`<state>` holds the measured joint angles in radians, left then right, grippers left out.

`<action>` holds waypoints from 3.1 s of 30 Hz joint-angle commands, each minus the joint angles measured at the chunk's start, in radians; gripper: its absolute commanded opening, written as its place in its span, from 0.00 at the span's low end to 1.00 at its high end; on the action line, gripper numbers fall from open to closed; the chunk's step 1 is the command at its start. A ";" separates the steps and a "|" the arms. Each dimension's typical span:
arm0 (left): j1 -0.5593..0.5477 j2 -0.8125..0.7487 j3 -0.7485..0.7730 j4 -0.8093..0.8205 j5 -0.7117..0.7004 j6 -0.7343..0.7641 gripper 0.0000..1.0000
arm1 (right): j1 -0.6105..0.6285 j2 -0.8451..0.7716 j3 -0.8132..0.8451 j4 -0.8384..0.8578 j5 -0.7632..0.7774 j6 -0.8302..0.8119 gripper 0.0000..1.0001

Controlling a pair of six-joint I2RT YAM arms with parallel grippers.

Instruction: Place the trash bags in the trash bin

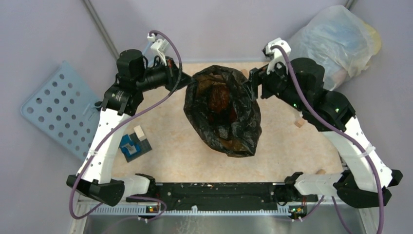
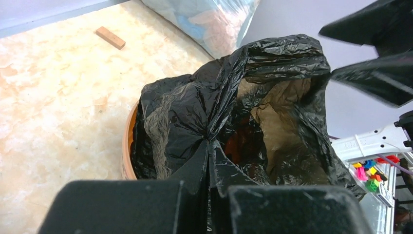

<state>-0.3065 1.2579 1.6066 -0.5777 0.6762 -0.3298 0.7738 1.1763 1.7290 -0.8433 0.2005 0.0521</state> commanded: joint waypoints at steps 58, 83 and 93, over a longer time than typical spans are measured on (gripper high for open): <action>0.013 0.350 0.237 -0.042 -0.061 0.092 0.00 | 0.179 0.133 0.082 -0.115 -0.059 -0.101 0.86; 0.048 0.439 0.350 -0.106 -0.185 0.155 0.00 | 0.201 0.225 0.085 -0.227 0.543 0.005 0.71; 0.100 0.508 0.432 -0.090 -0.148 0.127 0.00 | 0.042 0.226 0.078 -0.023 0.295 -0.019 0.18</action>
<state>-0.2234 1.7374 1.9656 -0.6865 0.5076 -0.1974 0.8318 1.4197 1.7531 -0.9760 0.6189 0.0418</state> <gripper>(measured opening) 0.003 0.253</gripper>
